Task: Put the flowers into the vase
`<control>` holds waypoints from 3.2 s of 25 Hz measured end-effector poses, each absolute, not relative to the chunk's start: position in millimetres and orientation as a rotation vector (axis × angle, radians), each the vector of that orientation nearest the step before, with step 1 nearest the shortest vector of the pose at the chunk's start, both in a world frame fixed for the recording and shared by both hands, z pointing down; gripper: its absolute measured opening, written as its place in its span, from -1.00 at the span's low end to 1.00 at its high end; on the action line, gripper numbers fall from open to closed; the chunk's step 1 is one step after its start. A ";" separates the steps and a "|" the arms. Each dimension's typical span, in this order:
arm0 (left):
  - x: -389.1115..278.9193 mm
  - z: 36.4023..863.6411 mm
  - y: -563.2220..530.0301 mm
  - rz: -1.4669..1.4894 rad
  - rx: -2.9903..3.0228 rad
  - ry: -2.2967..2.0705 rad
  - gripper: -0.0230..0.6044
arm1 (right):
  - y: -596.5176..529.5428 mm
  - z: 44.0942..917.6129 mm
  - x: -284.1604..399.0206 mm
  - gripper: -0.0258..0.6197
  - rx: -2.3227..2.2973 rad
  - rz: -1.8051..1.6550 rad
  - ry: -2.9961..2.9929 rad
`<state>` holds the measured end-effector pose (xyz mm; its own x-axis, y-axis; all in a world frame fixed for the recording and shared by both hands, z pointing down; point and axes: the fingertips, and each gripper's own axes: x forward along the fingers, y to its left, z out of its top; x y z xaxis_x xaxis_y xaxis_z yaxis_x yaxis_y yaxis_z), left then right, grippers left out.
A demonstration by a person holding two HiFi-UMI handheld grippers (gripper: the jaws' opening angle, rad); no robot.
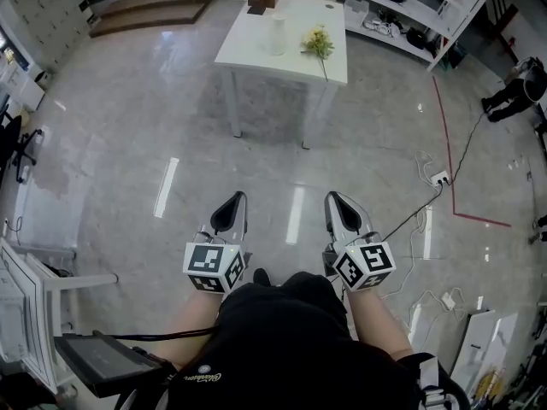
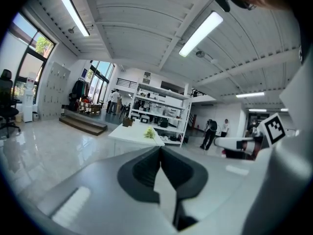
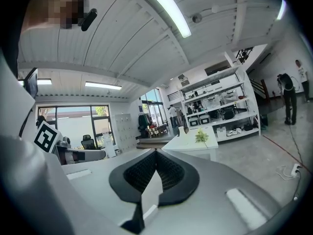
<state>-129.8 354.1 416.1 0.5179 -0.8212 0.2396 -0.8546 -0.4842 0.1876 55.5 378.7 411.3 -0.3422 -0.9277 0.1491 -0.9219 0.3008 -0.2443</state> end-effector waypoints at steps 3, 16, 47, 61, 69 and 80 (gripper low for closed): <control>-136.8 423.9 348.6 0.192 2.468 -1.402 -0.90 | 372.4 415.5 51.4 -0.92 -1.798 -0.468 2.504; -107.6 435.1 265.8 0.215 2.439 -1.436 -0.90 | 282.3 427.6 86.9 -0.92 -1.757 -0.487 2.517; -55.3 399.0 -86.2 0.127 2.466 -1.535 -0.90 | -84.1 404.3 132.6 -0.92 -1.689 -0.423 2.592; -65.4 395.2 -188.1 0.146 2.487 -1.464 -0.90 | -183.9 387.3 89.0 -0.92 -1.676 -0.385 2.641; -33.8 414.3 -203.3 0.206 2.485 -1.400 -0.90 | -194.1 430.8 115.7 -0.92 -1.777 -0.518 2.650; -4.7 456.8 -222.5 0.329 2.435 -1.292 -0.90 | -232.3 555.5 212.5 -0.92 -2.202 -0.850 2.666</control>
